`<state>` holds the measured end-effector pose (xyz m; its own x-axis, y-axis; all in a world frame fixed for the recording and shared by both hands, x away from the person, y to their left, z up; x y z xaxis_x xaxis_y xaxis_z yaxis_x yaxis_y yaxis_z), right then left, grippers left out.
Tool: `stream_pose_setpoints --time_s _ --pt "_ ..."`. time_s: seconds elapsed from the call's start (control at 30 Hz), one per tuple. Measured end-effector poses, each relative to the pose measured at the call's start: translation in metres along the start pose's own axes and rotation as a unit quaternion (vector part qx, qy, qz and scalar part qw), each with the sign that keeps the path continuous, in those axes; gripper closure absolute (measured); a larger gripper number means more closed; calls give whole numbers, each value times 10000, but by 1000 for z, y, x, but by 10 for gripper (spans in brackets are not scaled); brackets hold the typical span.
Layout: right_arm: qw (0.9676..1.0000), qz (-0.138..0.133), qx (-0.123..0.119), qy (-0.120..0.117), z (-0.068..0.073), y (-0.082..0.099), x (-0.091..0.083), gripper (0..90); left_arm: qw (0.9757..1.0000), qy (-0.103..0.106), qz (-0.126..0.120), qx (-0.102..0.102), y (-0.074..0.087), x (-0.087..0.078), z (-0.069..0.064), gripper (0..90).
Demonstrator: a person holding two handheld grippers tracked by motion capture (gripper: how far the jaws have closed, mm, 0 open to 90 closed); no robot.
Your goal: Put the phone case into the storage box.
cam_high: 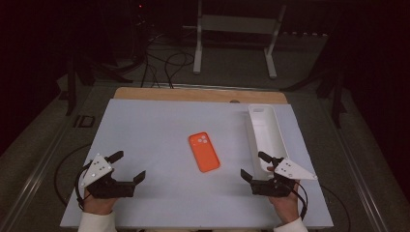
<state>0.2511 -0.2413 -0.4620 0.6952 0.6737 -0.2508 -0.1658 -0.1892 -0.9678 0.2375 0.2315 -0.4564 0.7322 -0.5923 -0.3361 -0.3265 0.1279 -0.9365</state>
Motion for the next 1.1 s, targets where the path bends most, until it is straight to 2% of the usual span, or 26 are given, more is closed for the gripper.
stream_pose_setpoints --time_s 0.23,0.73,0.9,1.1 --pt "10000 -1 66 37 -1 1 0 98 10000 3 31 -5 0 1 0 0" --pt "10000 53 38 34 3 2 3 98 10000 20 48 -15 -3 2 -3 0" --pt "9999 61 96 48 2 1 2 98 9998 43 161 78 -8 5 -9 0" --pt "9999 27 111 62 2 0 3 98 9994 74 333 76 -16 13 -14 0"
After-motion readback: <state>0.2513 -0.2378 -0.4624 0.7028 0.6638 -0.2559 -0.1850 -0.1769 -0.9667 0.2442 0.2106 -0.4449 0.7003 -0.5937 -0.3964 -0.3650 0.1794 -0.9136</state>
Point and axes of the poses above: each handheld gripper's, and its own axes: x roughly forward along the jaws, y roughly out of its underside, z roughly to its left, the point moved 1 cm from there along x, roughly forward along the jaws, and after that the axes turned 4 degrees about -x, right-handed, at the moved point
